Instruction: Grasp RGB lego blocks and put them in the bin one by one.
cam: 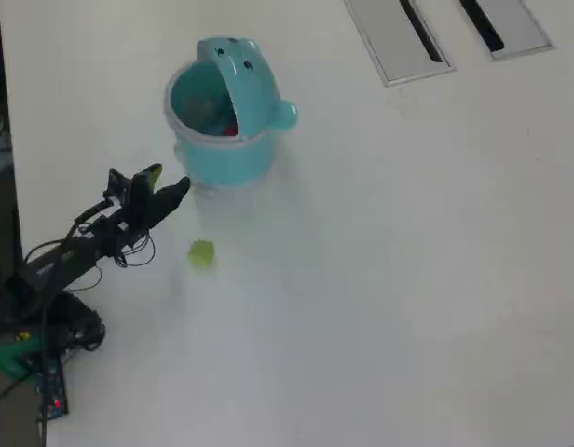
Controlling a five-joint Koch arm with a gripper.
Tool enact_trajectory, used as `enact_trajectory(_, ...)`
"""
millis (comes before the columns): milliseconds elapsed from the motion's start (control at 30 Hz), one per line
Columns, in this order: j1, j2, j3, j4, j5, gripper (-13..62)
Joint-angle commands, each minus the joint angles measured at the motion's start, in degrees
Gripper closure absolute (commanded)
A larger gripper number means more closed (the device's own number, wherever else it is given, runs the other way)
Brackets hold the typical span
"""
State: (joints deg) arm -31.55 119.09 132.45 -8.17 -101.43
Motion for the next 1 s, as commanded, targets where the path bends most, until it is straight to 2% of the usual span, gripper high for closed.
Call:
enact_trajectory(0, 0.4, 3.1, -0.5, 0.7, 0.4, 16.3)
enact_trajectory(267, 7.0, 8.3, 5.1, 7.8, 1.6, 14.8)
enact_trajectory(533, 13.9, 8.5, 5.5, 13.7, 1.7, 14.9)
enact_trajectory(967, 15.4, 6.6, 9.4, 18.2, 5.2, 15.0)
